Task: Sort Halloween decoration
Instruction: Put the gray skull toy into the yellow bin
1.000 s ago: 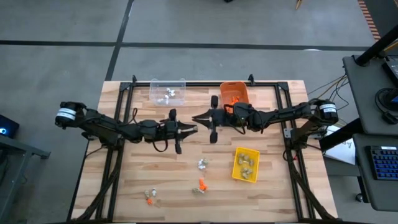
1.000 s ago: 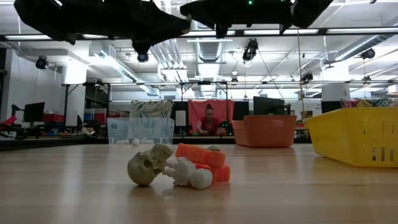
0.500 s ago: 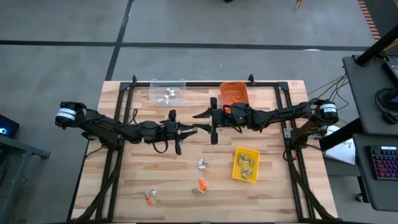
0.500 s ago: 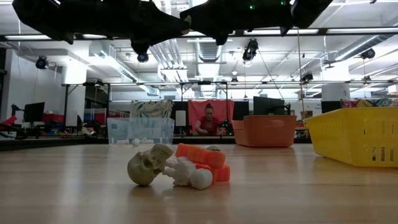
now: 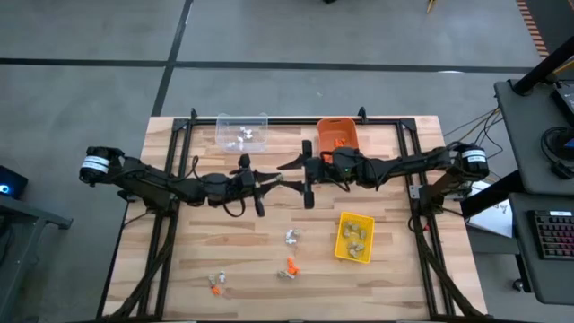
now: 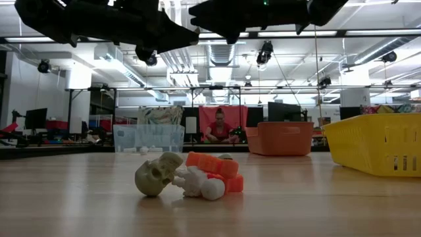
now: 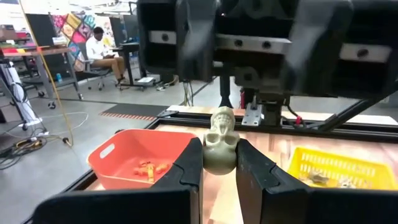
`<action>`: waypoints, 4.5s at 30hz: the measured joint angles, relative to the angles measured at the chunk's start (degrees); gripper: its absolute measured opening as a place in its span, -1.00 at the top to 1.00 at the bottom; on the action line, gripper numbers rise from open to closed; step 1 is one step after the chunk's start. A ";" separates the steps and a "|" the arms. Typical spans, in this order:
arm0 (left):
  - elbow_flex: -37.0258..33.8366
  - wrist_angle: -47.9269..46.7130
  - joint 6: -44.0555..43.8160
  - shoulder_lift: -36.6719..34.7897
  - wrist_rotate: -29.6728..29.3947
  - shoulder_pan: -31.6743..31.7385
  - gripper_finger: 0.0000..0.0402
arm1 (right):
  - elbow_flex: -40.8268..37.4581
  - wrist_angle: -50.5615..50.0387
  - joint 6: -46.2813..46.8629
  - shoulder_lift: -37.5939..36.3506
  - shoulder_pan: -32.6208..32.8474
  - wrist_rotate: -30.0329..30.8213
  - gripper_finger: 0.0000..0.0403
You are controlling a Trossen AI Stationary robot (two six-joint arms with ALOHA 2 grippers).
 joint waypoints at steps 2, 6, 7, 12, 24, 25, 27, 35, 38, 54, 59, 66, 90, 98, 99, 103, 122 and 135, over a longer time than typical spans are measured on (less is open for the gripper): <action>0.01 -0.05 0.30 0.00 0.02 0.00 0.88 | 0.08 -1.52 -0.16 0.06 -0.05 1.24 0.08; 0.02 0.18 0.23 -0.01 0.10 0.00 0.88 | 0.17 -2.20 -0.44 0.10 -0.29 1.96 0.08; 0.03 0.57 0.20 -0.03 0.16 0.00 0.88 | 0.17 -2.26 -0.58 0.10 -0.32 2.02 0.08; 0.07 1.29 0.10 -0.09 2.10 0.00 0.88 | 0.17 -2.72 -0.78 0.10 -0.26 1.87 0.13; 0.07 1.68 -0.36 -0.09 3.17 -0.01 0.88 | 0.17 -3.21 -1.61 0.34 -0.34 1.00 0.65; 0.07 1.71 -0.34 -0.09 3.15 0.00 0.88 | 0.17 -3.14 -1.86 0.36 -0.34 1.02 0.72; 0.07 1.80 -0.35 -0.09 3.12 0.00 0.88 | 0.17 -3.10 -2.22 0.34 -0.34 1.06 0.84; 0.07 2.12 -1.18 -0.09 3.17 -0.02 0.78 | 0.17 -3.05 -1.52 0.34 -0.36 1.05 0.89; 0.07 2.12 -1.74 -0.07 3.26 -0.02 0.65 | 0.17 -3.10 -1.43 0.36 -0.36 1.05 0.90; 0.20 -3.15 -3.59 -0.11 3.45 -0.09 0.13 | 4.82 -18.16 -2.17 0.10 -0.77 1.20 0.97; 0.20 -6.25 -4.26 -0.23 3.45 -0.09 0.13 | 8.48 -33.28 -2.45 0.06 -0.77 1.13 0.97; 0.20 -16.76 -8.46 -0.28 3.45 -0.35 0.12 | 10.79 -52.06 6.47 0.31 -0.82 1.24 0.96; 0.00 -17.58 -14.28 10.13 12.31 -3.34 0.12 | 3.67 -54.71 6.75 0.43 5.30 -1.96 0.86; 0.00 -23.73 -13.29 2.53 11.80 -4.22 0.12 | 3.64 -45.27 8.97 0.43 6.92 -0.19 0.38; 0.00 -25.11 -12.90 1.23 11.74 -4.20 0.12 | 3.64 -45.02 9.10 0.43 6.92 1.51 0.31; -0.02 -28.04 -10.76 -2.61 11.66 -4.17 0.12 | 3.64 -45.12 9.08 0.43 6.85 4.54 0.08; -0.02 -18.43 3.86 -3.45 11.64 -4.07 0.12 | 4.29 -46.66 13.98 6.09 11.05 4.47 -0.22; -0.02 -16.48 5.96 -3.23 10.16 -3.72 0.12 | 4.12 -46.47 4.35 10.62 10.92 4.68 -0.22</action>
